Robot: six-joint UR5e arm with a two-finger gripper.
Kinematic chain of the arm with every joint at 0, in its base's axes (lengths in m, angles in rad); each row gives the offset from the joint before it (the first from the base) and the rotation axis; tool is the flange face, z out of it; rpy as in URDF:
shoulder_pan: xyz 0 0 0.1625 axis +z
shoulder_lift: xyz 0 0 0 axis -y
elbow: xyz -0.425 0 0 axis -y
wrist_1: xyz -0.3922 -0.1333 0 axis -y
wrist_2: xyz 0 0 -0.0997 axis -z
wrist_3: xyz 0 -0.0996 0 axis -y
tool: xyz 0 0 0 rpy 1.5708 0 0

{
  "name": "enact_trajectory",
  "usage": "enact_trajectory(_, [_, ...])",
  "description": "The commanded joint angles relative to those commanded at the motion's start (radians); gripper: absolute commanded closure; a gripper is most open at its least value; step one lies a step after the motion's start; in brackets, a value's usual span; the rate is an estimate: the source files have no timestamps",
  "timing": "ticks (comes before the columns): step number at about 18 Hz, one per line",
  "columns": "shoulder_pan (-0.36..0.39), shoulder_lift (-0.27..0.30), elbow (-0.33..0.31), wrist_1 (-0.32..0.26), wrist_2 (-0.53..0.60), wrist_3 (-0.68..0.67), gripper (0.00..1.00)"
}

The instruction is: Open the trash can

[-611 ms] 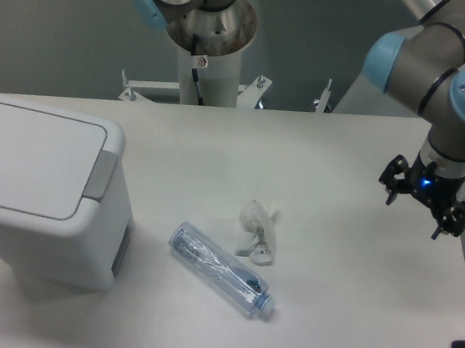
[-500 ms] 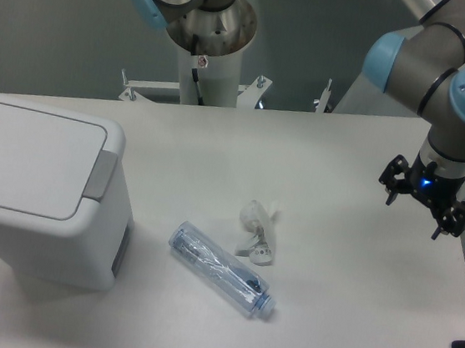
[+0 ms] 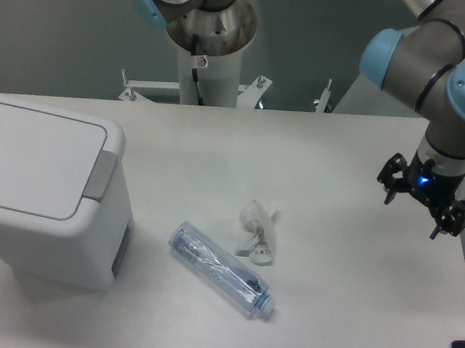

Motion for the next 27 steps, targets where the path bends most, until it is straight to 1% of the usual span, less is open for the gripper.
enact_trajectory(2, [-0.002,0.020,-0.012,-0.002,-0.031,-0.012,0.00])
enact_trajectory(5, [-0.023,0.041,-0.017,0.001,-0.106,-0.115,0.00])
enact_trajectory(7, [-0.029,0.066,-0.017,0.008,-0.152,-0.239,0.00])
enact_trajectory(9, [-0.047,0.074,-0.014,0.015,-0.196,-0.390,0.00])
enact_trajectory(11, [-0.063,0.087,-0.015,0.040,-0.218,-0.522,0.00])
enact_trajectory(14, [-0.167,0.113,-0.014,0.041,-0.229,-0.661,0.00])
enact_trajectory(15, [-0.191,0.120,-0.008,0.046,-0.227,-0.722,0.00])
enact_trajectory(18, [-0.271,0.132,0.023,0.098,-0.229,-0.909,0.00])
enact_trajectory(19, [-0.299,0.137,0.031,0.101,-0.230,-0.957,0.00])
enact_trajectory(21, [-0.325,0.158,0.043,0.101,-0.249,-1.043,0.00])
enact_trajectory(23, [-0.353,0.161,0.049,0.104,-0.285,-1.180,0.00])
enact_trajectory(24, [-0.370,0.163,0.060,0.116,-0.295,-1.245,0.00])
enact_trajectory(25, [-0.386,0.169,0.057,0.135,-0.295,-1.288,0.00])
enact_trajectory(27, [-0.434,0.193,0.037,0.170,-0.307,-1.308,0.00])
